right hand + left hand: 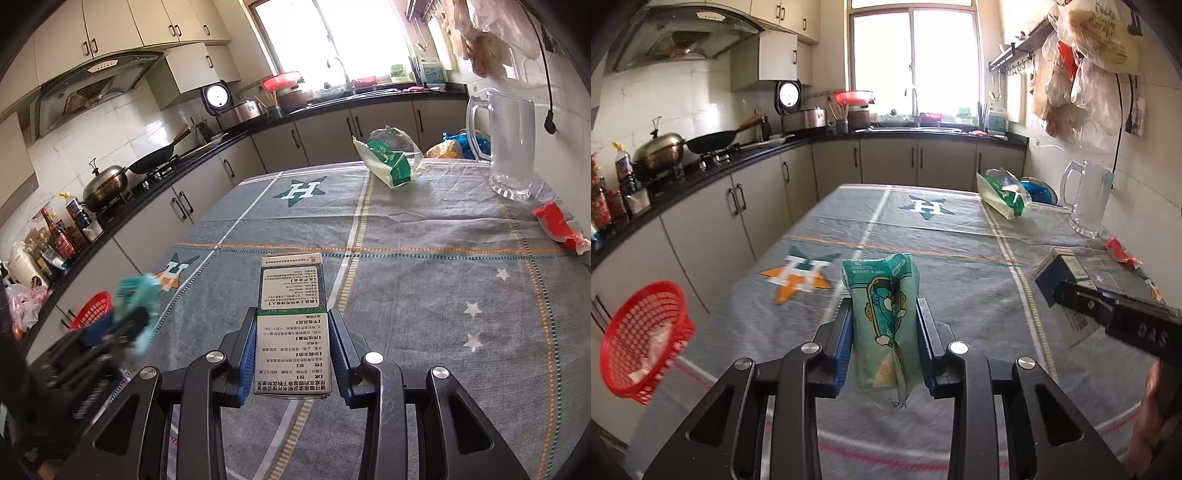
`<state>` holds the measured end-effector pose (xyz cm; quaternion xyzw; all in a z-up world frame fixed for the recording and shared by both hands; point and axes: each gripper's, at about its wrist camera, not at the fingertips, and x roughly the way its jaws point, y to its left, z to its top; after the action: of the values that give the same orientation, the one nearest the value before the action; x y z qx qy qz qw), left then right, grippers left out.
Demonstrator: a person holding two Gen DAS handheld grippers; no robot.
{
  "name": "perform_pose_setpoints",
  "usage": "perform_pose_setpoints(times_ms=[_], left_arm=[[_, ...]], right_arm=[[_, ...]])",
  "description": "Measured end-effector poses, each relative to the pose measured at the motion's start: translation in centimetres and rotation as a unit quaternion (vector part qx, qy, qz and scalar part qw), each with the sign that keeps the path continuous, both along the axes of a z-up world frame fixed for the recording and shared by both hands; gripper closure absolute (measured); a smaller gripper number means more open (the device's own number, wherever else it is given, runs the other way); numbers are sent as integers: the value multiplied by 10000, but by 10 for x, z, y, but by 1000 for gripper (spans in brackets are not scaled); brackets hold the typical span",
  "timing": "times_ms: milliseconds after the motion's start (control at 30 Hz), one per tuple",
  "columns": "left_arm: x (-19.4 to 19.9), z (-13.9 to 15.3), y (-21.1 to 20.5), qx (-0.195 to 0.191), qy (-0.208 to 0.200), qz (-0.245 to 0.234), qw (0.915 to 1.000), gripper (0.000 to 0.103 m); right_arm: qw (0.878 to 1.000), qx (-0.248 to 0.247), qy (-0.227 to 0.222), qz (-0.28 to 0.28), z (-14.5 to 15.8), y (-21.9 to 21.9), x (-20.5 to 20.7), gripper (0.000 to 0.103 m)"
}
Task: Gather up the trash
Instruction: 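Carry the medicine box and teal wipe pack with both tools over the red basket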
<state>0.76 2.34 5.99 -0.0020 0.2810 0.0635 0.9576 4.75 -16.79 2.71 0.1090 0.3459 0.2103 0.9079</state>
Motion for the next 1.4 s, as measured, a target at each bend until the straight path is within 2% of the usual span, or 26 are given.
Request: perform_pose_setpoints(times_ms=[300,400,733,933,1133,1333,1400], left_arm=[[-42,23,68,-247,-184,402,9987,72],[-54,27,94,-353,-238,565,9975,72],[-94,37,195,-660,-449,1313,9881,72],[-111,29,254,-796,-421,1777,9800,72],[-114,6,309,-926,-150,2162,9718,71],[-105,-12,339,-1077,57,2155,9705,68],[-102,-16,342,-1106,101,2126,9708,62]], right_arm=[[9989,258,219,334,14,38,-13,64],[9968,387,301,639,20,68,-24,64],[9900,214,250,1371,38,172,-44,64],[9822,204,387,1828,40,233,-49,64],[9731,137,479,2248,39,303,-52,64],[9662,108,754,2462,24,357,-41,63],[9649,160,860,2475,19,369,-35,62]])
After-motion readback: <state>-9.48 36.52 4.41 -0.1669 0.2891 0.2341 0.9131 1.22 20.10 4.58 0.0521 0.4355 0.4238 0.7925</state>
